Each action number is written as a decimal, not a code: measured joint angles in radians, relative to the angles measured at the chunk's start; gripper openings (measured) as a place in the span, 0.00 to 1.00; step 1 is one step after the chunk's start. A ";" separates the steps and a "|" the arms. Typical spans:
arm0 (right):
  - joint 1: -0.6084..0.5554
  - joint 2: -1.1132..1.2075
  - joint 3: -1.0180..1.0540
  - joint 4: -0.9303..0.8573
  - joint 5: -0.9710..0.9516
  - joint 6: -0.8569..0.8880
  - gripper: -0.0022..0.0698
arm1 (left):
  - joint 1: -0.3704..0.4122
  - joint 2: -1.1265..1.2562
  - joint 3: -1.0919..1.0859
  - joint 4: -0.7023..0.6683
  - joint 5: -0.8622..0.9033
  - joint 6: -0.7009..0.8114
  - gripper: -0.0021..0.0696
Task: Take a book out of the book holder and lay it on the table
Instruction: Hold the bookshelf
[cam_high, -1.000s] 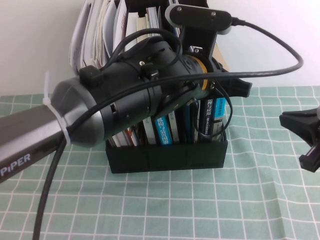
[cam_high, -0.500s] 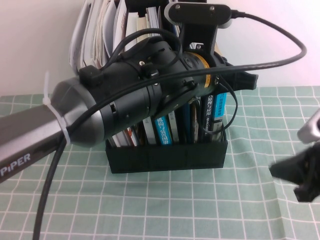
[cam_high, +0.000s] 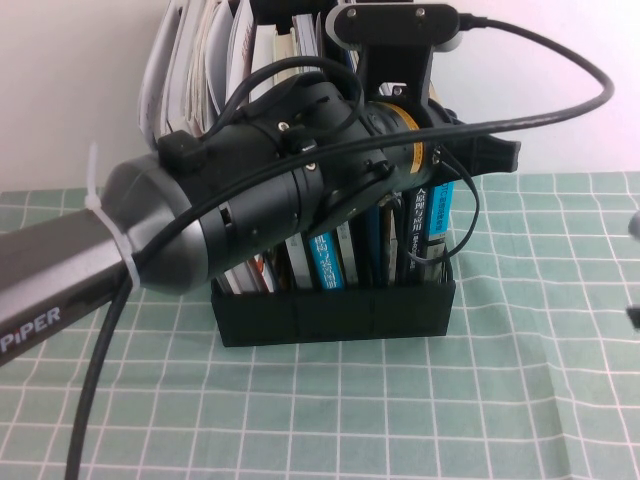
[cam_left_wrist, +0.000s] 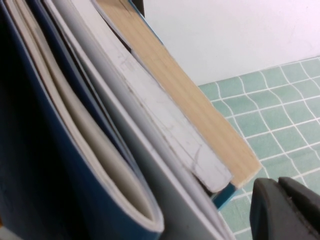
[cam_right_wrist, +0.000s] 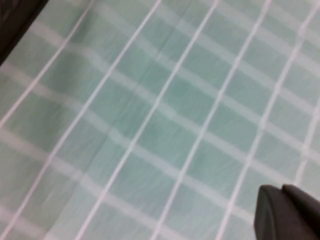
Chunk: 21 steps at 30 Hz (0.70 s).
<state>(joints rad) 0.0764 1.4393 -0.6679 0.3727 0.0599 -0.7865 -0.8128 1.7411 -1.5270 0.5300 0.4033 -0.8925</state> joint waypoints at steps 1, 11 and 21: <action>0.000 0.000 0.000 -0.002 -0.071 0.001 0.03 | 0.000 0.000 0.000 0.000 -0.004 0.000 0.03; 0.000 0.002 0.004 -0.472 -0.520 0.581 0.03 | 0.000 0.000 0.000 0.000 -0.020 0.000 0.03; 0.000 0.006 0.040 -1.136 -0.810 1.095 0.03 | 0.000 0.000 0.000 0.000 -0.020 -0.002 0.03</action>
<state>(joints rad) 0.0764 1.4455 -0.6283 -0.7632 -0.7501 0.3086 -0.8128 1.7411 -1.5270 0.5300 0.3831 -0.8940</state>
